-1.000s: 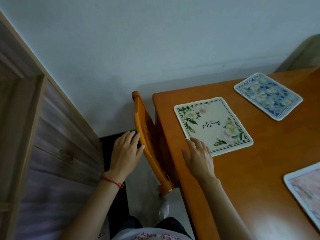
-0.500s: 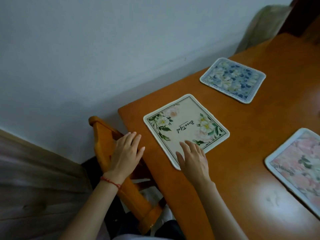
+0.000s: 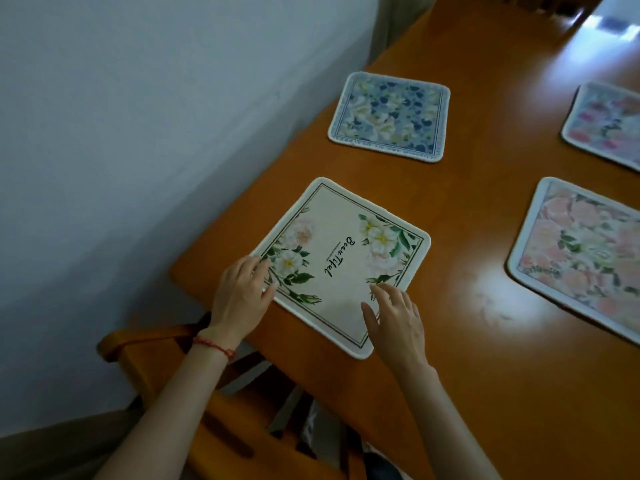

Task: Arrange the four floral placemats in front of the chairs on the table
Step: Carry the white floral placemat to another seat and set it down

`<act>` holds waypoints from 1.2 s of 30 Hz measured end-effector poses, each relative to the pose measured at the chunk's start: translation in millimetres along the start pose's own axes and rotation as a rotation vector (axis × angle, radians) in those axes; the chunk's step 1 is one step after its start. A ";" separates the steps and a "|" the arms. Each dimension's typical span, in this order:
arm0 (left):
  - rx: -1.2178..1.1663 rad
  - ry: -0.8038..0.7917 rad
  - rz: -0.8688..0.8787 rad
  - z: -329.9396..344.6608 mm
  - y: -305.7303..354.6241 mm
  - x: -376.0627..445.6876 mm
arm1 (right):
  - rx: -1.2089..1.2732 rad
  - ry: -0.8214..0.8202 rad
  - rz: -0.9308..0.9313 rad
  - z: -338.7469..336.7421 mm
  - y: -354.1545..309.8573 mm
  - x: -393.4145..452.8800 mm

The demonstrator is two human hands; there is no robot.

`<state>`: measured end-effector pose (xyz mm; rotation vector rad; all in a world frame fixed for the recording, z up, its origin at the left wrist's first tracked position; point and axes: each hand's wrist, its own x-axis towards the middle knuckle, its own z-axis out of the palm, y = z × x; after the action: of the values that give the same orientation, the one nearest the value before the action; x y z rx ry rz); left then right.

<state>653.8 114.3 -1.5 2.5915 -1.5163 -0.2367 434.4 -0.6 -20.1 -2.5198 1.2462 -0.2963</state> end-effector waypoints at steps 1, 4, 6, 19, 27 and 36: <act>-0.008 -0.026 0.007 1.5 -4.6 8.6 | 0.013 0.005 0.039 3.0 -0.3 1.9; -0.025 -0.064 0.035 5.6 -17.0 33.6 | 0.053 0.002 0.167 10.4 0.8 5.6; -0.034 -0.084 0.050 8.8 -23.9 49.0 | 0.082 -0.010 0.254 13.9 1.2 7.6; -0.371 -0.167 -0.095 28.7 -31.8 113.8 | 0.289 0.018 0.631 31.5 2.5 29.7; -0.554 -0.129 -0.149 34.9 -26.9 131.6 | 0.444 0.141 0.779 35.3 5.9 33.9; -0.711 -0.149 -0.248 36.5 -32.4 143.7 | 0.676 0.221 1.030 33.3 18.2 44.6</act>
<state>743.6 3.4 -53.3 2.1870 -0.8959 -0.8374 458.4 -40.4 -55.6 -1.1157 1.9154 -0.5974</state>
